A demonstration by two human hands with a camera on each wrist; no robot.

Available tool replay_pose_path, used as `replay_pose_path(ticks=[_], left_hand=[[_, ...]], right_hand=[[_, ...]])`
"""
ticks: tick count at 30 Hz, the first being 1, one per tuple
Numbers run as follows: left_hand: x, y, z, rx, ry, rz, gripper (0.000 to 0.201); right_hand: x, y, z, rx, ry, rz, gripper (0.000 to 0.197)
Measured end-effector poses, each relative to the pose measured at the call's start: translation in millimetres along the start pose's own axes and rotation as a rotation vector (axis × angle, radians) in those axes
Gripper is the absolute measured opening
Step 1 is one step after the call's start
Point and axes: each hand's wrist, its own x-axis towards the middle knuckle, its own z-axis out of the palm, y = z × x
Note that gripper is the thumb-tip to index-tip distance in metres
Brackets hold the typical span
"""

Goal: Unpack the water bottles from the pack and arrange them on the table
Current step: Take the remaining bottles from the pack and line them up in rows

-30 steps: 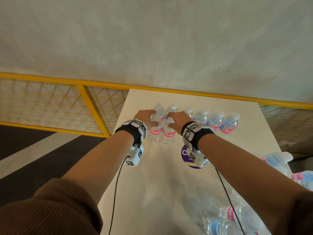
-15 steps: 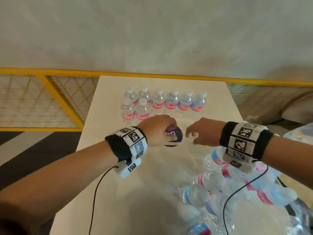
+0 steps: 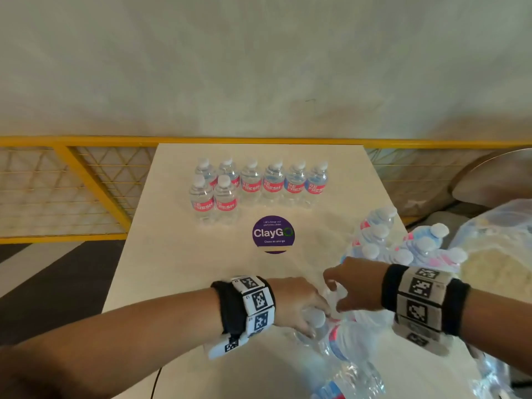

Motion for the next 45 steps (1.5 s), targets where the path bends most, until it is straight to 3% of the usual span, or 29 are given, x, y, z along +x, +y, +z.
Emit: replay_pose_path(ticks=[5, 12, 15, 24, 29, 32, 36, 40, 45], left_hand=[[-21, -31, -24, -0.210, 0.200, -0.188, 0.038], [-38, -83, -84, -0.143, 0.471, -0.468, 0.039], [-38, -100, -94, -0.139, 0.526, -0.568, 0.038], [-36, -120, -93, -0.151, 0.515, -0.615, 0.042], [-37, -122, -98, -0.108, 0.390, -0.572, 0.045], [-38, -120, -104, -0.059, 0.326, -0.580, 0.053], [-34, -119, -106, -0.022, 0.341, -0.690, 0.076], [-28, -114, -108, 0.117, 0.292, -0.726, 0.046], [-28, -106, -114, 0.226, 0.256, -0.683, 0.028]], right_hand=[[14, -1, -30, 0.125, 0.161, 0.006, 0.025], [52, -15, -86, 0.096, 0.314, -0.041, 0.023], [73, -22, -100, 0.093, 0.332, -0.040, 0.022], [112, -34, -103, 0.130, 0.319, -0.035, 0.028], [115, -31, -102, 0.148, 0.332, -0.024, 0.028], [116, -32, -100, 0.133, 0.342, -0.023, 0.030], [114, -31, -100, 0.158, 0.339, 0.015, 0.036], [115, -30, -101, 0.149, 0.349, 0.072, 0.047], [117, -33, -99, 0.177, 0.364, 0.098, 0.041]])
